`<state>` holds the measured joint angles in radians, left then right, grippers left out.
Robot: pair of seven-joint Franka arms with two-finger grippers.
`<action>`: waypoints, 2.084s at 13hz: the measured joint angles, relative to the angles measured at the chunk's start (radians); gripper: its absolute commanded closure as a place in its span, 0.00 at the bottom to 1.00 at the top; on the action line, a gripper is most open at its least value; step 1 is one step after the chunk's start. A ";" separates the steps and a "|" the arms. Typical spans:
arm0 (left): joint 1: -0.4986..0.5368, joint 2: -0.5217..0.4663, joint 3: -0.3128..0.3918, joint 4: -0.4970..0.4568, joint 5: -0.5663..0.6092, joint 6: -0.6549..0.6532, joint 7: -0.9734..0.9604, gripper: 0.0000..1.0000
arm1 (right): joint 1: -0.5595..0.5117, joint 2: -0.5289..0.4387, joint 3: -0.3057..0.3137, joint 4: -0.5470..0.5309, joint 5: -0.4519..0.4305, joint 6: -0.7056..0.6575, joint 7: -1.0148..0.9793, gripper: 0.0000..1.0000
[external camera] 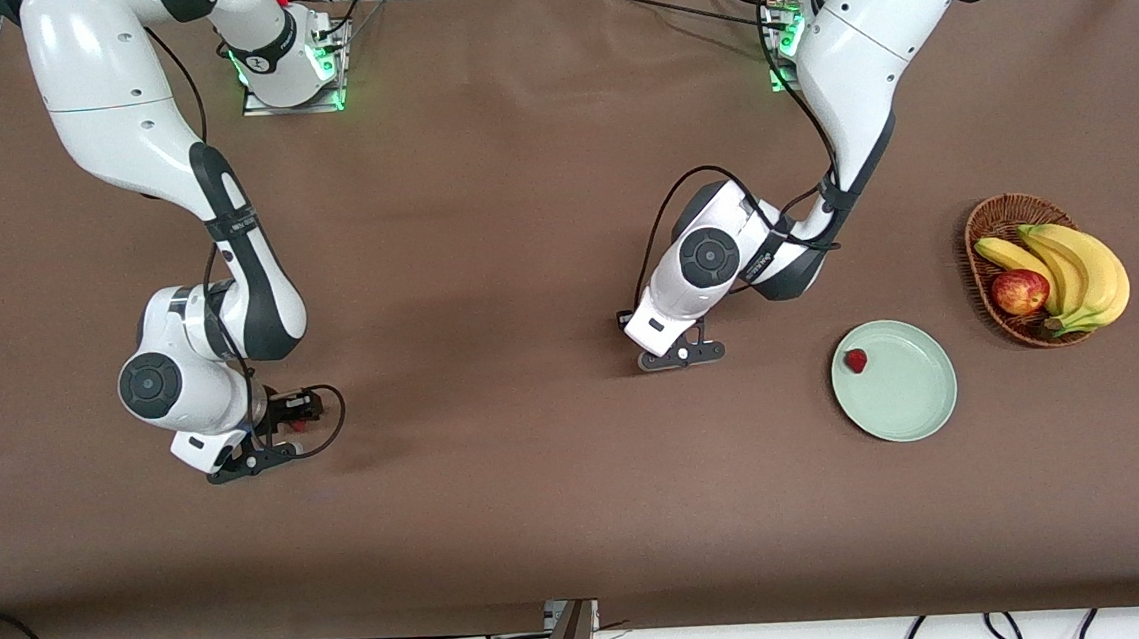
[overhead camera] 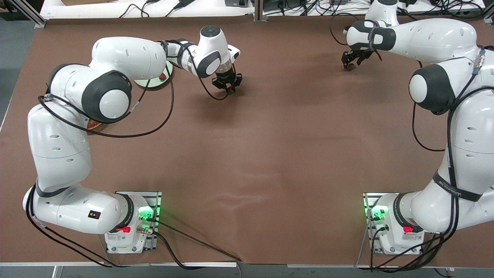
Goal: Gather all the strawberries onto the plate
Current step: 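Carry the strawberry to the plate with the left gripper while the right gripper grasps another, then set the last strawberry mid-table with the right gripper while the left gripper releases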
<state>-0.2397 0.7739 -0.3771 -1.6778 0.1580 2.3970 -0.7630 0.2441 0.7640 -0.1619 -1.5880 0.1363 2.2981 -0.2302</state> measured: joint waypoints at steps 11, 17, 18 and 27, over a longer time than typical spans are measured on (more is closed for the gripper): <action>0.271 -0.187 0.018 0.088 0.008 -0.331 0.458 0.93 | 0.005 -0.009 0.119 0.027 0.025 0.011 0.211 0.85; 0.442 -0.111 0.030 0.078 0.049 -0.278 0.917 0.54 | 0.137 -0.001 0.268 0.124 0.098 0.044 0.785 0.83; 0.451 -0.101 0.030 0.078 0.050 -0.269 0.952 0.20 | 0.188 0.015 0.270 0.137 0.098 0.098 0.880 0.82; 0.443 -0.123 0.002 0.135 -0.030 -0.408 0.906 0.00 | 0.532 0.217 0.201 0.226 0.098 0.527 1.365 0.00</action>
<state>0.2032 0.6512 -0.3746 -1.5431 0.1279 1.9891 0.1425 0.7756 0.9809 0.0391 -1.3616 0.2346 2.8247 1.1349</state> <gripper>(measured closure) 0.000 0.427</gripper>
